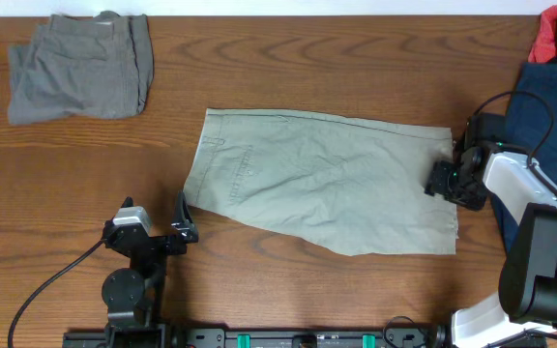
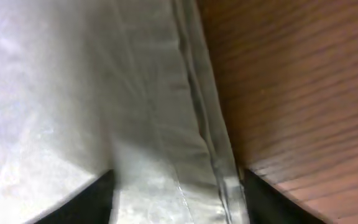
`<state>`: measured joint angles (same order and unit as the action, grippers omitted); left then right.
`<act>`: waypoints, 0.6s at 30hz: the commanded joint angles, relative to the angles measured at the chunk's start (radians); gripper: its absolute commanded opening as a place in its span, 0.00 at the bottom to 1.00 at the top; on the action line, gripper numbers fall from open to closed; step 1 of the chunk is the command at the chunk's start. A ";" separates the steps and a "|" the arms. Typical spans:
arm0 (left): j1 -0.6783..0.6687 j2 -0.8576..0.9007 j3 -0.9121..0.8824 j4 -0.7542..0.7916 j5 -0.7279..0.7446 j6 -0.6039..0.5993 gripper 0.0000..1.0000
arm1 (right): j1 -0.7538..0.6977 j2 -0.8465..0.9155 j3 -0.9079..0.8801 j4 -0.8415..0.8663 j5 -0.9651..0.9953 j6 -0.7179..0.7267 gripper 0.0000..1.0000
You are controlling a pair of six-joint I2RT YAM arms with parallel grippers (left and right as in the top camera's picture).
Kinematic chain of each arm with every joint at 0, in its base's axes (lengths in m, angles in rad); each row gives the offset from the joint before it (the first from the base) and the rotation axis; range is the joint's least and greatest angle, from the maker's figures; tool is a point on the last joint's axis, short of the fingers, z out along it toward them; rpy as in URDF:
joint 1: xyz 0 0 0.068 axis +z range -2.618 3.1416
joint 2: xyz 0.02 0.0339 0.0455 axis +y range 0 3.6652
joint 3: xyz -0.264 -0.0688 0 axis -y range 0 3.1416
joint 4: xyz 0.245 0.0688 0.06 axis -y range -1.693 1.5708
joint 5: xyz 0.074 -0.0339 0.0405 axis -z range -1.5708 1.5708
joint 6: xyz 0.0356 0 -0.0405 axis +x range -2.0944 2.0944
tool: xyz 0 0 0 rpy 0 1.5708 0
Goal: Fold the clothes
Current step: 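Smooth the shorts' right edge with the right gripper, then retract it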
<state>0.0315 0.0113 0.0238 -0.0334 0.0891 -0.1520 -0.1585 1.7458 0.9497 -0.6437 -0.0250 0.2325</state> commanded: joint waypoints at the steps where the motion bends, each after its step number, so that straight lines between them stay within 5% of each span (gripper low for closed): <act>1: -0.003 -0.005 -0.020 -0.029 0.003 0.013 0.98 | -0.006 0.008 -0.027 0.033 -0.009 0.022 0.48; 6: -0.003 -0.005 -0.020 -0.029 0.003 0.013 0.98 | -0.007 0.008 -0.057 0.065 0.012 0.060 0.01; 18: -0.003 -0.005 -0.020 -0.029 0.003 0.013 0.98 | -0.014 0.008 0.028 0.127 0.067 0.039 0.01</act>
<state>0.0315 0.0113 0.0238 -0.0334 0.0895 -0.1520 -0.1616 1.7458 0.9394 -0.5205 -0.0048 0.2775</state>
